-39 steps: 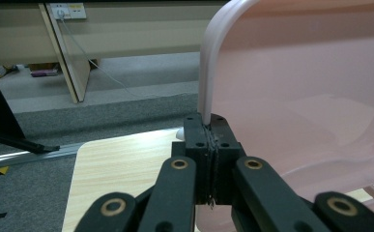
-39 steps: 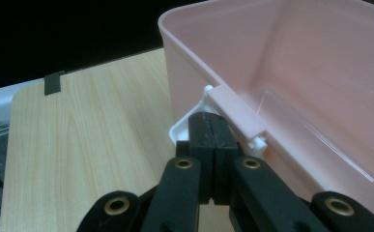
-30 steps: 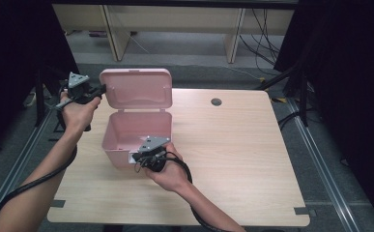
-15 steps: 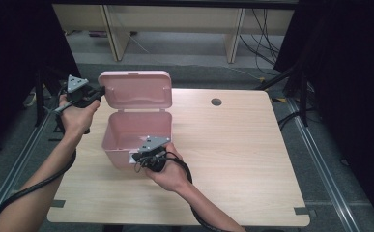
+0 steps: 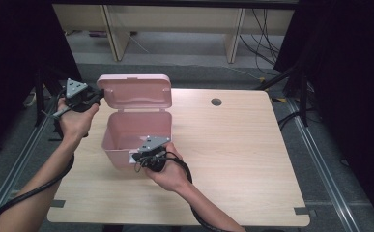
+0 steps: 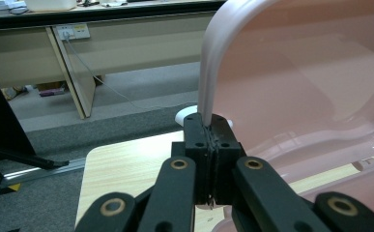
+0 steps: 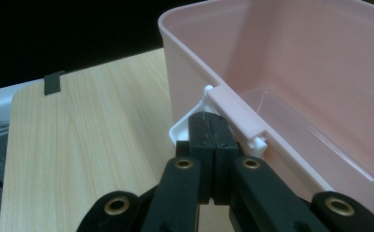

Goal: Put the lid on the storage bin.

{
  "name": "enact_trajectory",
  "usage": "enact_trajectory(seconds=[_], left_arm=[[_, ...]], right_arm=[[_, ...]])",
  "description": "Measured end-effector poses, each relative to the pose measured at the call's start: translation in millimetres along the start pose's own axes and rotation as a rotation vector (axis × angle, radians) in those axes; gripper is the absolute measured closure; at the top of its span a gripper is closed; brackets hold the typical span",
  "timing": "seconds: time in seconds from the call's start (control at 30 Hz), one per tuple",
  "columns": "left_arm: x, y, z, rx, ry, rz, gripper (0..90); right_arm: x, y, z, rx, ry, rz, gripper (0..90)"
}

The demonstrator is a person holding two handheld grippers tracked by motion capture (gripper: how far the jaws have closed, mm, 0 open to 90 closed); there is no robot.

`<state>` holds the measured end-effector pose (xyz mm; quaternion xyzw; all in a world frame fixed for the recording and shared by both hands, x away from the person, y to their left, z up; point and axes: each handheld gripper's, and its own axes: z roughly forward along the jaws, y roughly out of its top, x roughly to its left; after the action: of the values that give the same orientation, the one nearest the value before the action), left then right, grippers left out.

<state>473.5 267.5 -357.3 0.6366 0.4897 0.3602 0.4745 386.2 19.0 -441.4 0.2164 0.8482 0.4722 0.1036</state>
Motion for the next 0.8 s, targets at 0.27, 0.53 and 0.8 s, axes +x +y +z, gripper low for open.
enact_trajectory(seconds=[0.27, 0.53, 0.8], left_arm=[[-2.0, -4.3, -5.9, -0.009, 0.001, 0.019, 88.3], [-4.3, -8.1, -11.0, -0.013, 0.004, 0.030, 88.2], [-5.8, -11.7, -14.4, -0.021, 0.007, 0.040, 88.2]], right_arm=[[-1.0, -0.1, 0.6, -0.008, 0.001, -0.021, 90.0], [-1.1, 0.0, 0.3, -0.004, 0.002, -0.015, 90.0], [-1.4, -0.1, 0.5, -0.006, 0.008, -0.015, 90.0]])
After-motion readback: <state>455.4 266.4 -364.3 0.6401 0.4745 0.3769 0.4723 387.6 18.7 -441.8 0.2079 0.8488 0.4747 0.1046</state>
